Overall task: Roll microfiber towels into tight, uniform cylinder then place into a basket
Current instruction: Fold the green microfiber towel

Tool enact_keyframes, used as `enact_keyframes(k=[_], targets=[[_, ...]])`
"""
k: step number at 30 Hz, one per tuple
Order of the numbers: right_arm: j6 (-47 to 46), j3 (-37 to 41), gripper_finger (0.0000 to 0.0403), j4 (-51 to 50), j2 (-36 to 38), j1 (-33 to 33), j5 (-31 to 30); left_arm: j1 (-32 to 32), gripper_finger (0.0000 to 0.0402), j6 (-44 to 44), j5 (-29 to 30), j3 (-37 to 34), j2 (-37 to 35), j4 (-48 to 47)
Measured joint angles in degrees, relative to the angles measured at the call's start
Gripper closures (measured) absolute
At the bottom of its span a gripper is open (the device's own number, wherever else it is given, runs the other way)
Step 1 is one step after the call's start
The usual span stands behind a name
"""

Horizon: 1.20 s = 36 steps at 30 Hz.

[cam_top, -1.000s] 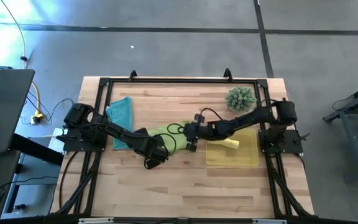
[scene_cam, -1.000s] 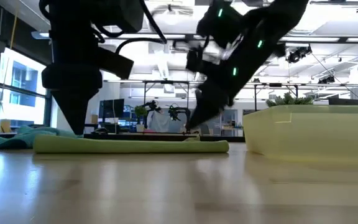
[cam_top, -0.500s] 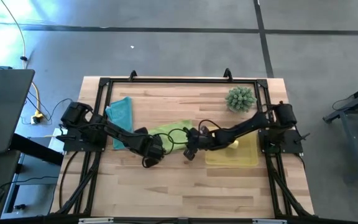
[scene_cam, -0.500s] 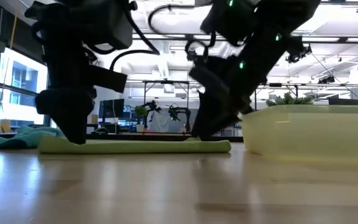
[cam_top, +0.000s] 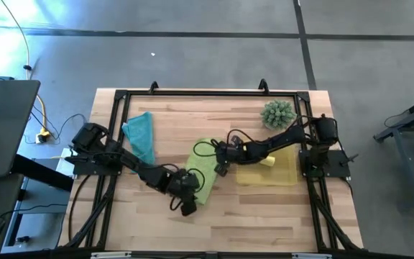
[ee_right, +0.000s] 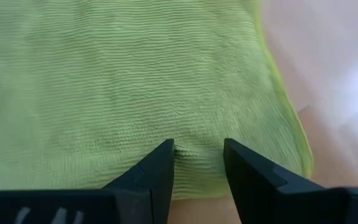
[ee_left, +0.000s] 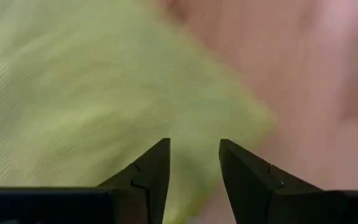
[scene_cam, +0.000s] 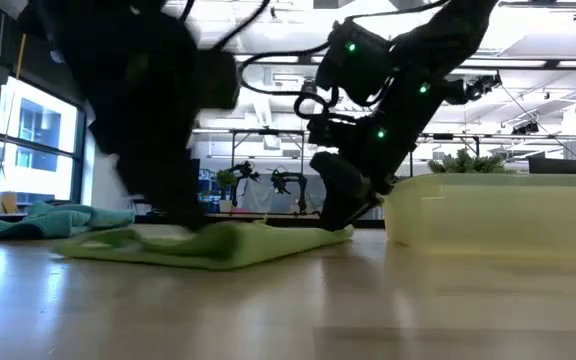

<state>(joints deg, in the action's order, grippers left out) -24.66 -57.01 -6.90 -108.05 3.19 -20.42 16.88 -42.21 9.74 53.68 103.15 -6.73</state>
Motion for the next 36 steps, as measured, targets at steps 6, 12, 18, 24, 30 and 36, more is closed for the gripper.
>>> enact_keyframes(k=[6,12,18,24,30,36], targets=[[0.68,-6.84,0.0273,-11.87,0.96,-0.55,1.32,-1.92,0.0273,7.95,-0.40,1.53,-3.68,-3.03],[-7.22,-13.66,0.0273,-16.61,0.90,3.54,1.53,-3.09,0.0273,17.14,-0.46,1.87,-9.42,-17.07],[-14.19,-14.62,0.0273,-14.87,-1.56,5.48,-0.08,-2.32,0.0273,33.36,-5.03,-2.18,-10.28,-17.33],[-12.42,-14.60,0.0273,-14.72,-5.28,4.51,-0.07,-2.54,0.0273,29.62,-3.90,-8.32,-9.39,-6.69],[-5.42,-14.60,0.0273,-14.58,-6.92,0.85,-0.04,0.01,0.0273,19.66,-4.15,-13.15,-9.50,-1.24],[12.16,-14.58,0.0273,-5.80,-7.34,-3.48,1.11,4.45,0.0273,8.88,-0.75,-15.11,-9.10,5.87]])
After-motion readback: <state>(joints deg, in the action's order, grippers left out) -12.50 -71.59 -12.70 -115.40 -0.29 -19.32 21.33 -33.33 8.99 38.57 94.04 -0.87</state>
